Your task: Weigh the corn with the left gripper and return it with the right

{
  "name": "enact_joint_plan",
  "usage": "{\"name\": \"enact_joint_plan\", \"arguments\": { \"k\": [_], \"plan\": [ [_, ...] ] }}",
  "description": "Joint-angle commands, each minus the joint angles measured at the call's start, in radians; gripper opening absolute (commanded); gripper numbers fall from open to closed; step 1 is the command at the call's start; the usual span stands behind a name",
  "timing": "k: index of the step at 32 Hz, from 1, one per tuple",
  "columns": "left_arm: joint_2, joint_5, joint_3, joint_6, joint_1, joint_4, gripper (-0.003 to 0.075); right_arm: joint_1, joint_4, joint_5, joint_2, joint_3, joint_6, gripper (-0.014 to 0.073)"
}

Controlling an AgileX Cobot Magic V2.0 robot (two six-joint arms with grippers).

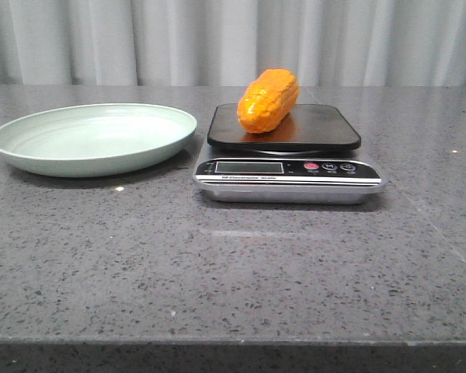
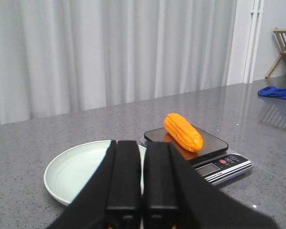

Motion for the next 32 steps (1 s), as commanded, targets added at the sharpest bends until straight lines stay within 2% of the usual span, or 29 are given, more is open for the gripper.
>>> {"name": "enact_joint_plan", "arguments": {
  "k": [1,5,10,14,17,20,27,32],
  "plan": [
    [-0.016,-0.071,-0.025,0.000,-0.004,0.009,0.0127,-0.005,-0.016,-0.073,0.020,-0.038,-0.009,0.0149],
    [-0.016,-0.071,-0.025,0.000,-0.004,0.009,0.0127,-0.005,-0.016,-0.088,0.025,-0.039,-0.009,0.0155],
    [-0.016,-0.071,-0.025,0.000,-0.004,0.009,0.0127,-0.004,-0.019,0.002,0.068,-0.070,-0.016,0.0182],
    [-0.016,-0.071,-0.025,0.000,-0.004,0.009,0.0127,0.037,-0.019,0.052,0.120,-0.116,-0.016,0.0339],
    [-0.016,-0.071,-0.025,0.000,-0.004,0.009,0.0127,0.093,-0.021,0.077,0.179,-0.150,-0.016,0.0508],
    [-0.016,-0.071,-0.025,0.000,-0.004,0.009,0.0127,0.140,-0.020,0.085,0.248,-0.186,-0.016,0.0591],
    [-0.016,-0.071,-0.025,0.000,-0.004,0.009,0.0127,0.276,-0.009,0.096,0.430,-0.334,-0.016,0.0603],
    [-0.016,-0.071,-0.025,0.000,-0.004,0.009,0.0127,0.395,-0.009,0.160,0.576,-0.494,-0.016,0.0603]
  ]
}}
